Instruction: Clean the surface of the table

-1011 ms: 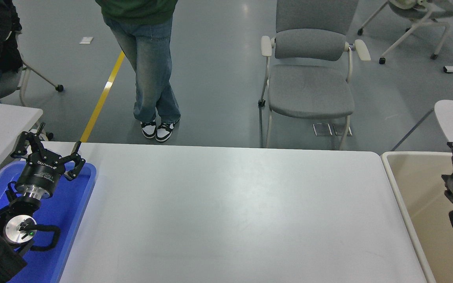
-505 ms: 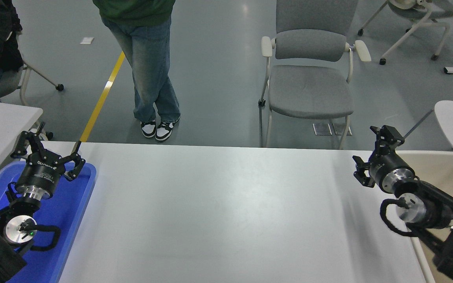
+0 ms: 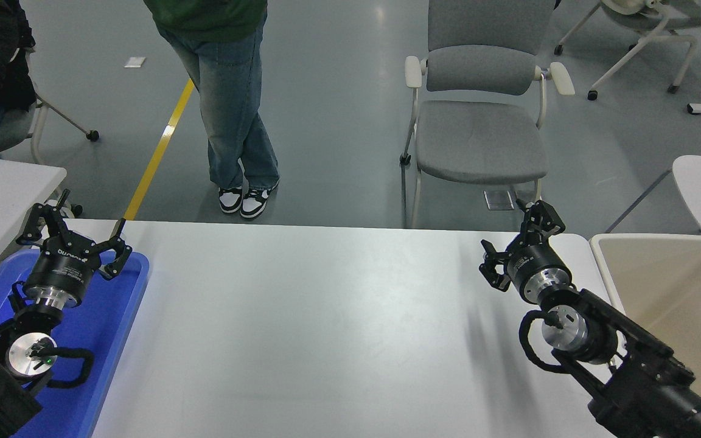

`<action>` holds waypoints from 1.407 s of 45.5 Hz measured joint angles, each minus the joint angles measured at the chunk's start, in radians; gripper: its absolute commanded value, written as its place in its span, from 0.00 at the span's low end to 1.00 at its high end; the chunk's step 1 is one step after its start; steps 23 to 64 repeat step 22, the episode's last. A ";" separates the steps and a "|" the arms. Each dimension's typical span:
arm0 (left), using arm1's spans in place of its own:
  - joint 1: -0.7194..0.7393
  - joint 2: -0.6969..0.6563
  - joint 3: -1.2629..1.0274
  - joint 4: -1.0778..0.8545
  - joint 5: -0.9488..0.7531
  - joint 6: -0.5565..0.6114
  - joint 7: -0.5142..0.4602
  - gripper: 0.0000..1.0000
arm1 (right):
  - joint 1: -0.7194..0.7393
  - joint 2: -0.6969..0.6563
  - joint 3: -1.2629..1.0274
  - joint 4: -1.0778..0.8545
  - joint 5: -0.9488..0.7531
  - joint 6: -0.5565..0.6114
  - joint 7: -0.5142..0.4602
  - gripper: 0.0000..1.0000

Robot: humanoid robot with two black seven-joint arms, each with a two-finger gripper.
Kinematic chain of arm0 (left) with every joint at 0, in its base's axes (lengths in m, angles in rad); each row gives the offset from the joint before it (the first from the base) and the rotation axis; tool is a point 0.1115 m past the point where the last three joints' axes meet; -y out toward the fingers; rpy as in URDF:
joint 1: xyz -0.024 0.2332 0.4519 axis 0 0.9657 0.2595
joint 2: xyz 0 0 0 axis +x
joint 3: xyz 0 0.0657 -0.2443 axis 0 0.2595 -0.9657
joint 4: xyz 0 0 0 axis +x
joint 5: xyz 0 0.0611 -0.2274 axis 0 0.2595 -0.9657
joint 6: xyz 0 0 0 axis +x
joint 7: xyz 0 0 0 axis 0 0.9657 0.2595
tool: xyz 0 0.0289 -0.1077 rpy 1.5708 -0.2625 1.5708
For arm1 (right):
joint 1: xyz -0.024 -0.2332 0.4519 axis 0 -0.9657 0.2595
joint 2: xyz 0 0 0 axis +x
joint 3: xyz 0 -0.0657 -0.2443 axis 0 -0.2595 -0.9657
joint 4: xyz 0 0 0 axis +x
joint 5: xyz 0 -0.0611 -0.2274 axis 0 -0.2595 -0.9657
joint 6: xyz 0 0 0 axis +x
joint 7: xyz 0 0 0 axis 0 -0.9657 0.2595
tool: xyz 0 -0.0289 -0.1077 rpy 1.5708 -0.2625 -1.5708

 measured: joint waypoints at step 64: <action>0.000 0.000 0.000 0.000 0.000 0.000 0.000 1.00 | 0.007 0.022 -0.047 -0.072 -0.045 -0.001 0.016 1.00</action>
